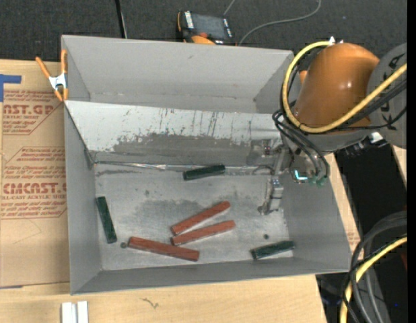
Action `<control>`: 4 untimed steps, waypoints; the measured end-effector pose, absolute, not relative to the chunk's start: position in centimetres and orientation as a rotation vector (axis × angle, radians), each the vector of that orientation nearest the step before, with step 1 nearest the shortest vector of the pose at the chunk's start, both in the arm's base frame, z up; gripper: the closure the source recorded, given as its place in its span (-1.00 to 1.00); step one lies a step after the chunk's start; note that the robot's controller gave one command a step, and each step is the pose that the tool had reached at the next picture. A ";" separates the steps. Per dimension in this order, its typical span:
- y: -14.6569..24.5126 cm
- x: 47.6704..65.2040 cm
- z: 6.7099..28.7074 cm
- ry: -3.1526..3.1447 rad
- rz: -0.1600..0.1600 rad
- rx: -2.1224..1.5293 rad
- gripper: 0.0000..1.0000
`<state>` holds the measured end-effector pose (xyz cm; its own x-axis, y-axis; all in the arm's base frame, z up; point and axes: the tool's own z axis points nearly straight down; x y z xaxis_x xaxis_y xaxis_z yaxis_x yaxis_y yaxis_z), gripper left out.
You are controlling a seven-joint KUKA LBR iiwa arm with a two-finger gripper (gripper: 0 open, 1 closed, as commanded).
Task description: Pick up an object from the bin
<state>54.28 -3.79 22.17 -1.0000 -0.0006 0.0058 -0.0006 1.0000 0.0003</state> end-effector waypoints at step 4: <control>6.7 51.4 30.8 -3.069 0.001 0.721 1.00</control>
Offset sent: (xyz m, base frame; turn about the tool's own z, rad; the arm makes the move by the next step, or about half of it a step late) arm -0.0483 0.0462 -0.0887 -0.0977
